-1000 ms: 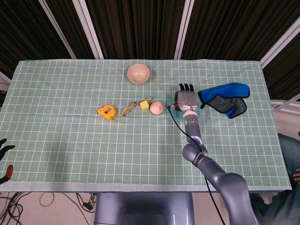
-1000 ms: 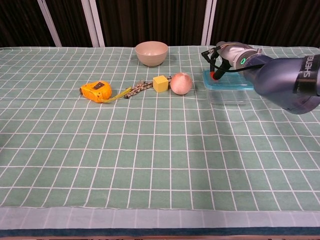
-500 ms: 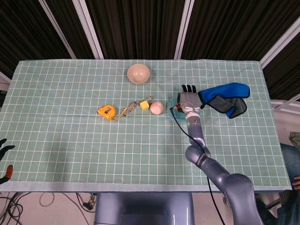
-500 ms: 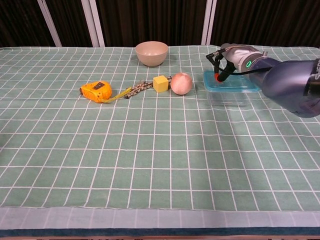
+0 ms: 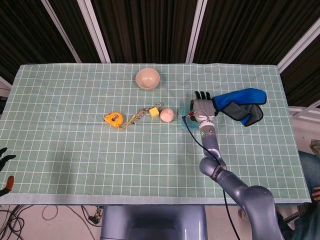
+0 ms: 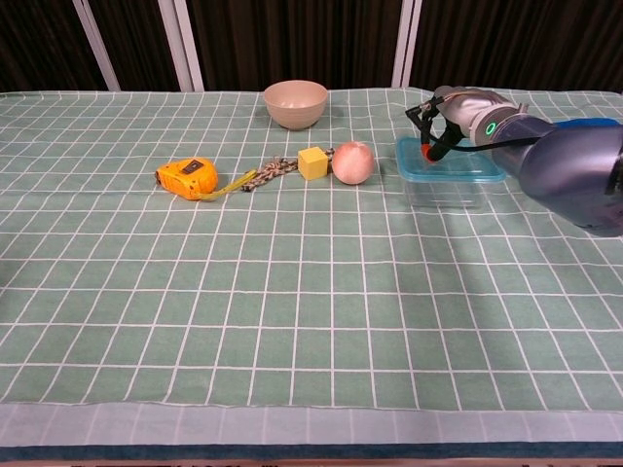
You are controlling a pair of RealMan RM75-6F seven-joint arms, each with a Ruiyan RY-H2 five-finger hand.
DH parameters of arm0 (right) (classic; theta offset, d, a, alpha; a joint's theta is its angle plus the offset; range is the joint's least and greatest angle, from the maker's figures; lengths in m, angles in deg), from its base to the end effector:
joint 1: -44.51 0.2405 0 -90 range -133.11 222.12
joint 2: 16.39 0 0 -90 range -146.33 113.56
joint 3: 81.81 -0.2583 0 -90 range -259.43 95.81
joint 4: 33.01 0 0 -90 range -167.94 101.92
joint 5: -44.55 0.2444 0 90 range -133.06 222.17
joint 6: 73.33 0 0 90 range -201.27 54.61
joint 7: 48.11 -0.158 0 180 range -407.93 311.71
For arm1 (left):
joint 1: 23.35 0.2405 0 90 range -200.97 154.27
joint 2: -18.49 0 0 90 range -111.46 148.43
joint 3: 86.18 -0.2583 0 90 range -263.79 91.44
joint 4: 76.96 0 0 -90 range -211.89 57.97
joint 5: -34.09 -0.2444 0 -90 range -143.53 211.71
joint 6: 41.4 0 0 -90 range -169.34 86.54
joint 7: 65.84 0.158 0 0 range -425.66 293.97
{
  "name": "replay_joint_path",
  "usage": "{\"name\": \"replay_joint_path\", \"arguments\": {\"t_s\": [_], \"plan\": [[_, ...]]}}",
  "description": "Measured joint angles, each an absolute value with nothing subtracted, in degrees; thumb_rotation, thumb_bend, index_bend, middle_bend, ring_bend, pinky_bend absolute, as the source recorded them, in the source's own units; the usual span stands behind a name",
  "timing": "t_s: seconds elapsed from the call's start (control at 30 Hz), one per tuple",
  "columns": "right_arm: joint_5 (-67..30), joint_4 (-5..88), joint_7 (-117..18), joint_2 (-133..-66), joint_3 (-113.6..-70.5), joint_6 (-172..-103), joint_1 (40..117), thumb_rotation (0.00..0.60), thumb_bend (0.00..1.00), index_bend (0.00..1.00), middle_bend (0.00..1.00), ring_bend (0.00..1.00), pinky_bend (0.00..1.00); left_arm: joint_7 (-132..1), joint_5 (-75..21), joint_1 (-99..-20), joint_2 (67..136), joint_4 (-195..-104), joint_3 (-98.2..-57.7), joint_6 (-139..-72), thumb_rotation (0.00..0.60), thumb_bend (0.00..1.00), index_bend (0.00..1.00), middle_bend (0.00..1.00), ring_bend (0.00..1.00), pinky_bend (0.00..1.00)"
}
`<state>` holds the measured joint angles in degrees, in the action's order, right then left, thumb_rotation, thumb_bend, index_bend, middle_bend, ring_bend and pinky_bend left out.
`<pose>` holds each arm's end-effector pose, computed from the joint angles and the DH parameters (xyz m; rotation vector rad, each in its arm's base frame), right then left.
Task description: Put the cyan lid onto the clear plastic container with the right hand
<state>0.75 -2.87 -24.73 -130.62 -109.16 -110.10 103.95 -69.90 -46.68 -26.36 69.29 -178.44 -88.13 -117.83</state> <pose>-0.1667 -0.5116 -0.0869 1.5000 -1.0863 0.7015 -0.3481 0.1605 0.1622 -1.3765 -1.1304 -0.6800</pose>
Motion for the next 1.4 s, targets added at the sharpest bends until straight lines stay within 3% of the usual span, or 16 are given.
{"name": "replay_joint_path", "arguments": {"t_s": [1.4], "plan": [[-2.5,-9.7,-32.8,-133.1,-112.4,-110.8,109.2,0.6,0.43,0.73,0.13,0.06,0.0,-70.3,-46.5,-26.4,69.1,-178.6,-88.2,-117.4,0.6,0.52,0.2,0.0,0.0,0.0]]}}
